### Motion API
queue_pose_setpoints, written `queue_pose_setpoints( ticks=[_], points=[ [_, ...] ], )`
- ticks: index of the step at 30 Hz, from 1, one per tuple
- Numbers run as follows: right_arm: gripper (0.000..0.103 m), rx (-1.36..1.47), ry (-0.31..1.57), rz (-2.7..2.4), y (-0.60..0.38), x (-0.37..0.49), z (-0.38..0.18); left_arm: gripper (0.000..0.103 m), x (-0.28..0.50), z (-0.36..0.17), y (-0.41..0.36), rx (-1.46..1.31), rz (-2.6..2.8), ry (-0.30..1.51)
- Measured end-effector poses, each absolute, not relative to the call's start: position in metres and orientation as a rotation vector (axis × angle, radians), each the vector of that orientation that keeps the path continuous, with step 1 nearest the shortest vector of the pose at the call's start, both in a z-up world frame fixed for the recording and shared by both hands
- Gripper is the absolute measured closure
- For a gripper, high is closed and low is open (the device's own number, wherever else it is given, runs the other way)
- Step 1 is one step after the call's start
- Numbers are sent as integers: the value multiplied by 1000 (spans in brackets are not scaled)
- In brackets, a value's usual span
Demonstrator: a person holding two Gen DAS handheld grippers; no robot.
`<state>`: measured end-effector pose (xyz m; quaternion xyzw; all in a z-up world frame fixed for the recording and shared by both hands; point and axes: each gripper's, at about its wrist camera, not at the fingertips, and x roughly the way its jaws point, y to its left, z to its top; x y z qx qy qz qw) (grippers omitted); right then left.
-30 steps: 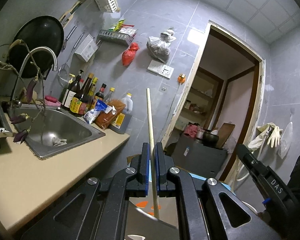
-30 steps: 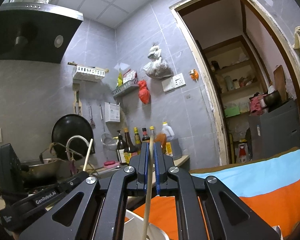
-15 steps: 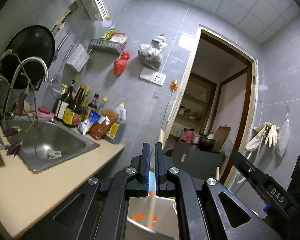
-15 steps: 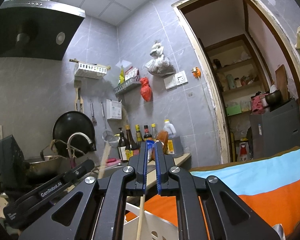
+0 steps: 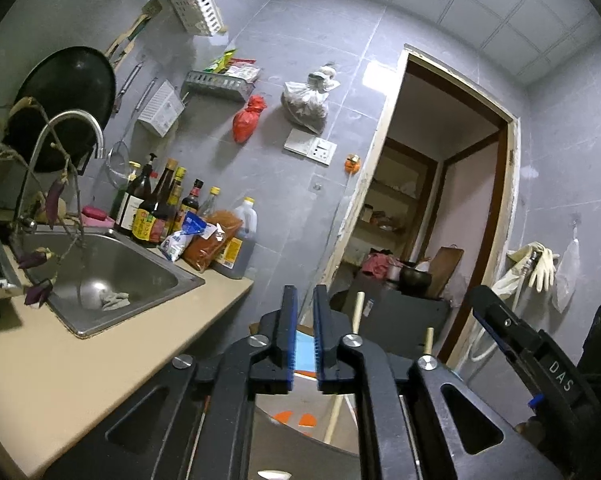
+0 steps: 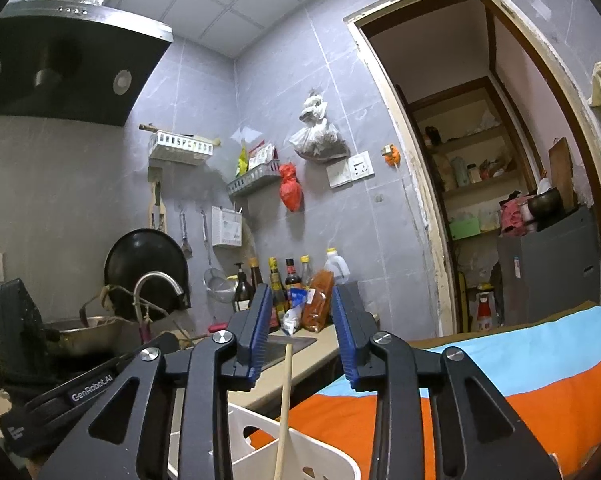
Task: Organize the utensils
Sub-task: 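Lower the chopstick into the white caddy and open the right gripper, then move the left gripper to the metal spoon and close on its bowl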
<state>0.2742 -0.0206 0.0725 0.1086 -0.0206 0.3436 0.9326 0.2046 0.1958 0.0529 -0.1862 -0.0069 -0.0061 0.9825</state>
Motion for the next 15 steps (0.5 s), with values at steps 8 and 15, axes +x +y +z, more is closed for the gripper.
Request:
queue_pose_setpoints(
  ticks=[8, 15],
  points=[
    [30, 160, -26, 688, -58, 241, 89, 57, 184, 69, 166, -275, -66, 81],
    [10, 100, -13, 635, -114, 207, 96, 22, 164, 76, 133, -253, -169, 124]
  ],
)
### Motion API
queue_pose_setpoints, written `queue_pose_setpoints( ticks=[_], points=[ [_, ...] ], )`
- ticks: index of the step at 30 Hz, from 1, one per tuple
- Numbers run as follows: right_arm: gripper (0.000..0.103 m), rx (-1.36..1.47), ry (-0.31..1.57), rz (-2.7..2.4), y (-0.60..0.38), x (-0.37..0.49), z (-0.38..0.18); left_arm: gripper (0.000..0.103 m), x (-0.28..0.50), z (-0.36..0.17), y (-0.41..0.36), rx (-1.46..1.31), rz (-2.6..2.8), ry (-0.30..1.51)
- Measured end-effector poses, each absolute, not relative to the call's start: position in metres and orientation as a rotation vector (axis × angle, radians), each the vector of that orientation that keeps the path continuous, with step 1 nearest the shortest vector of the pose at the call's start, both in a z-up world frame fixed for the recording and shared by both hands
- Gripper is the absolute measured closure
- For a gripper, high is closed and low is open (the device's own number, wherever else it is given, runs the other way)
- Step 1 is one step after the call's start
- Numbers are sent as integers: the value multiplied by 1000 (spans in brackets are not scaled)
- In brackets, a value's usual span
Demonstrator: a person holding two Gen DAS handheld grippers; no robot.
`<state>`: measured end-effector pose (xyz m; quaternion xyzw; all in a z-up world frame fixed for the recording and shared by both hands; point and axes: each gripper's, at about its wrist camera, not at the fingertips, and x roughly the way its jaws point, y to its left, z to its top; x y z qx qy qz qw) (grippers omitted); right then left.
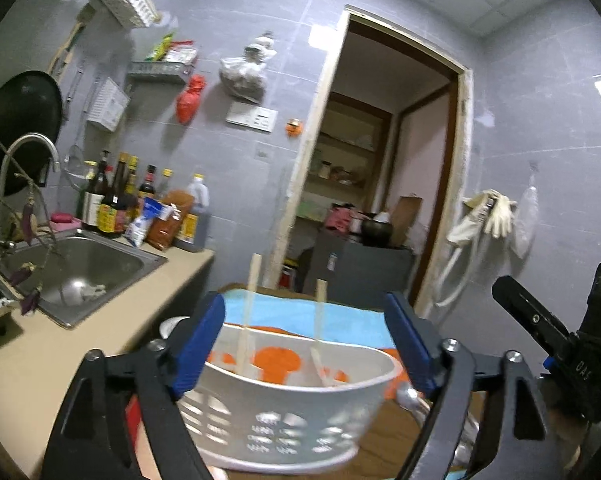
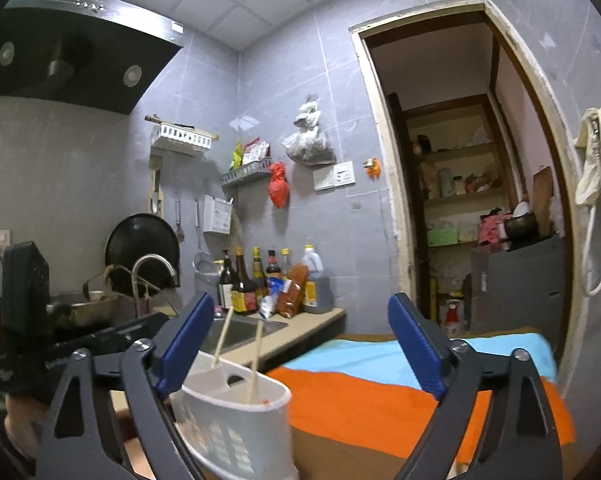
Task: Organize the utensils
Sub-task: 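Move the left gripper to the metal spoon and close on its bowl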
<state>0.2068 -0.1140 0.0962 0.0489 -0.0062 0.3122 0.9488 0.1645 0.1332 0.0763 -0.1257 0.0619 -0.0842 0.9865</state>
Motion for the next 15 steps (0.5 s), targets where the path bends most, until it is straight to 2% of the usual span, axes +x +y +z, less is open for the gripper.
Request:
queue_pose_setpoints(
  ticks=[2, 4, 15],
  points=[
    [2, 96, -5, 619, -130, 200, 97, 12, 159, 77, 121, -240, -187, 133],
    [0, 93, 2, 596, -149, 191, 98, 7, 155, 78, 109, -225, -204, 135],
    [0, -1, 80, 477, -209, 176, 89, 5, 159, 65, 45, -143, -350, 223]
  ],
)
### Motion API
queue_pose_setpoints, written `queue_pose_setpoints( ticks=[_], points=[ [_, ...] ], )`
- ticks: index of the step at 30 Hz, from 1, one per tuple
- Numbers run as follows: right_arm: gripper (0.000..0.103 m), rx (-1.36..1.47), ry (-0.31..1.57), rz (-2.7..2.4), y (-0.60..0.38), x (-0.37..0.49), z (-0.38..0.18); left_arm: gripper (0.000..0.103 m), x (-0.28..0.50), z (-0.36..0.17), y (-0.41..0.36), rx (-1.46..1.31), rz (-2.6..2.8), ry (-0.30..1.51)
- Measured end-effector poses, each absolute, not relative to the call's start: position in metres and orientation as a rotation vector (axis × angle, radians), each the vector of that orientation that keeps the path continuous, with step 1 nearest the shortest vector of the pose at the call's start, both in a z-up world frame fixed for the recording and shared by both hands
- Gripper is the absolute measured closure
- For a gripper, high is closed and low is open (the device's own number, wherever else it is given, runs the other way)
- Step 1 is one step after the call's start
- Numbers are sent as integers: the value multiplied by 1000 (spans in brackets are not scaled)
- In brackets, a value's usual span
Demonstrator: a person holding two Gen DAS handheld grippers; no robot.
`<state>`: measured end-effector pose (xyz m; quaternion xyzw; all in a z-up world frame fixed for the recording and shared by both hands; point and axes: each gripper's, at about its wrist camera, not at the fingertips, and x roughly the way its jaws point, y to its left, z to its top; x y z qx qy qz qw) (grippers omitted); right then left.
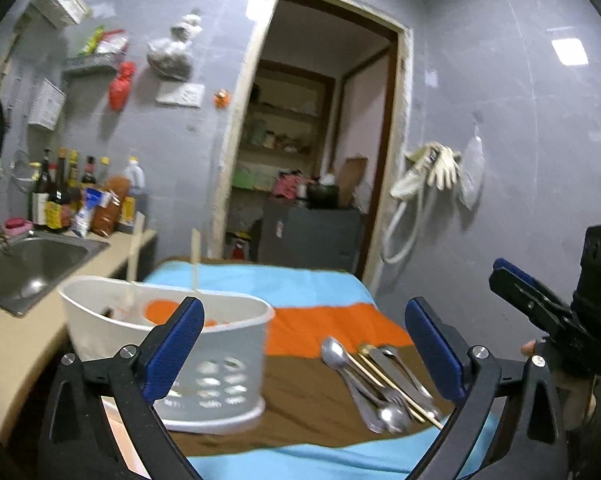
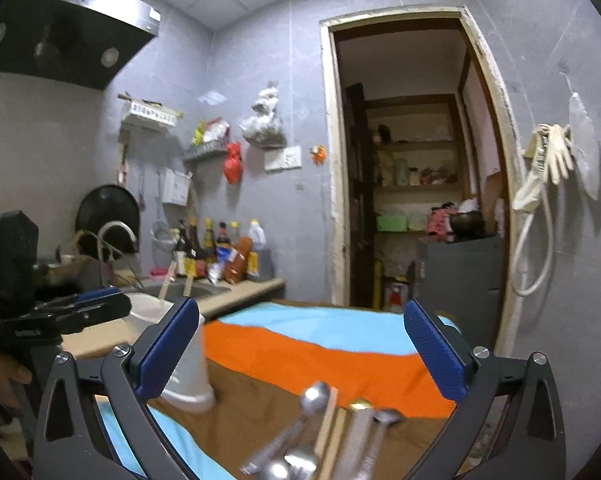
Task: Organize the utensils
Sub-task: 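Move the left gripper to the metal spoon and close on its bowl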
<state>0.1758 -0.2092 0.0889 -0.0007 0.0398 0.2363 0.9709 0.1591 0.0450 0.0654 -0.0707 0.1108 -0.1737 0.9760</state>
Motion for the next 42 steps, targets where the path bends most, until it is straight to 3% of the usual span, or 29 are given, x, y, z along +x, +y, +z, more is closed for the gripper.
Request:
queue_pose_setpoints(
  ticks=[12, 14, 21, 25, 34, 42],
  points=[
    [0, 32, 257, 369, -252, 208, 56, 5, 188, 33, -18, -62, -448, 418],
    [3, 48, 306, 355, -257, 218, 49, 5, 198, 30, -27, -52, -445, 454],
    [30, 89, 520, 344, -271, 257, 22, 7, 242, 10, -47, -11, -416, 620],
    [40, 90, 633, 368, -271, 274, 5, 17, 270, -4, -56, 14, -393, 713],
    [46, 6, 764, 419, -256, 299, -13, 32, 314, -28, -65, 44, -361, 840],
    [50, -15, 823, 440, -250, 312, -21, 33, 345, -43, -67, 45, -366, 918]
  ],
)
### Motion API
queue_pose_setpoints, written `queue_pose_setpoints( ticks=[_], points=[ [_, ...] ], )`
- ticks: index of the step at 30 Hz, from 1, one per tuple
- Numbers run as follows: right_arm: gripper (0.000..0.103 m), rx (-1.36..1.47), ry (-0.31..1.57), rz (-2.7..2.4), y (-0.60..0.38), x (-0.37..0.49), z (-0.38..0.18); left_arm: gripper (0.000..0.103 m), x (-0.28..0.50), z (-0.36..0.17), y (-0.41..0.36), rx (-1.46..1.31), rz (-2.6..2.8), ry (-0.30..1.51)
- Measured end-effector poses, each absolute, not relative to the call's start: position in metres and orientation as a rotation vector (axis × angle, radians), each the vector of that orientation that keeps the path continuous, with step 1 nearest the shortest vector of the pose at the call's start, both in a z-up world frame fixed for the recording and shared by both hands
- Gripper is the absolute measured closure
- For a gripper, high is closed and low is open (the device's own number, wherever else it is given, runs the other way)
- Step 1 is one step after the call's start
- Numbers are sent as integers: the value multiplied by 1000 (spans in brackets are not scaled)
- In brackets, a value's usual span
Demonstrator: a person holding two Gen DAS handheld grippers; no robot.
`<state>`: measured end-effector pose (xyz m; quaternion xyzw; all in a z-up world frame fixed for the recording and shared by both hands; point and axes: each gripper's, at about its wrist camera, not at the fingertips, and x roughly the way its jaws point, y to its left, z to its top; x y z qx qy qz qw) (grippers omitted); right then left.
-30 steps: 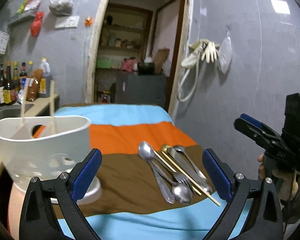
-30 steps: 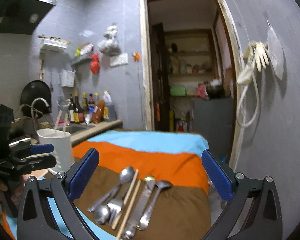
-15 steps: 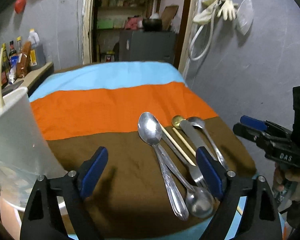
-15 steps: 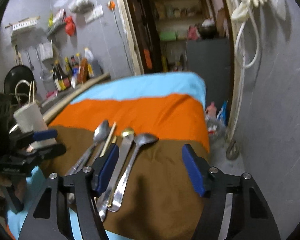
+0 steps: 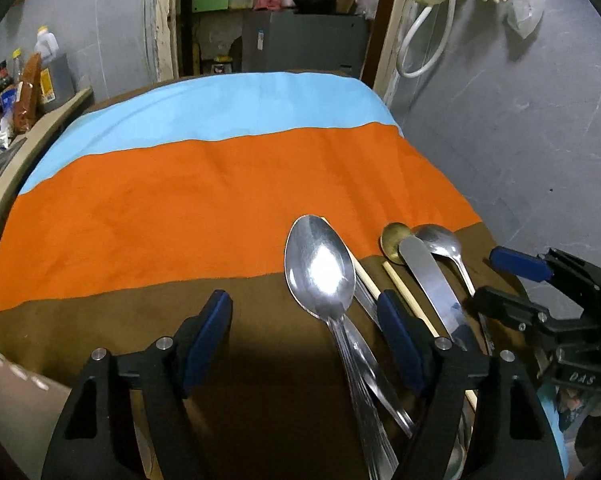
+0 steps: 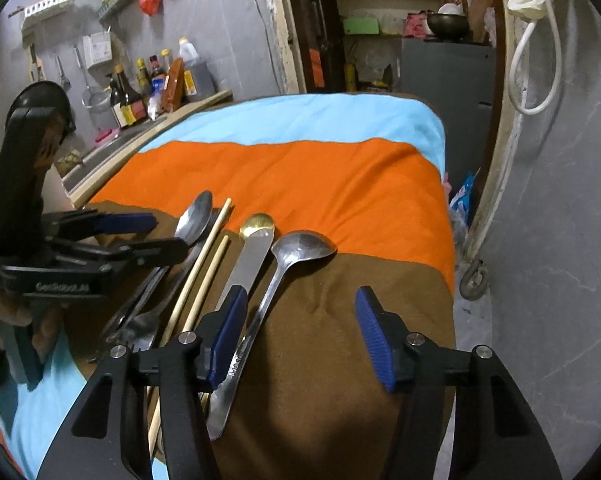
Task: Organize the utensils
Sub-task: 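Move the left gripper to the metal spoon and close on its bowl, then lift the spoon with the left gripper and carry it toward the caddy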
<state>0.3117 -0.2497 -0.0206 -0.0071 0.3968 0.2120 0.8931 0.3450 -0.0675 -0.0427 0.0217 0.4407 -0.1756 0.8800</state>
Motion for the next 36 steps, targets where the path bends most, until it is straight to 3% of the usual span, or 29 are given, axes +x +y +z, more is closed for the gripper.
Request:
queue_pose_setpoints(
  ticks=[9, 11, 15, 26, 36],
  points=[
    [50, -47, 841, 435, -242, 319, -23, 35, 356, -44, -78, 81, -353, 914],
    [50, -74, 847, 434, -237, 321, -25, 52, 357, -44, -78, 80, -361, 911],
    [50, -98, 858, 428, -233, 328, -27, 68, 361, -44, -73, 46, -366, 911],
    [50, -117, 921, 423, -224, 365, -32, 69, 351, -34, -62, -46, -416, 871],
    [67, -107, 925, 408, -225, 362, -30, 69, 335, -16, -64, -53, -475, 776]
  ],
)
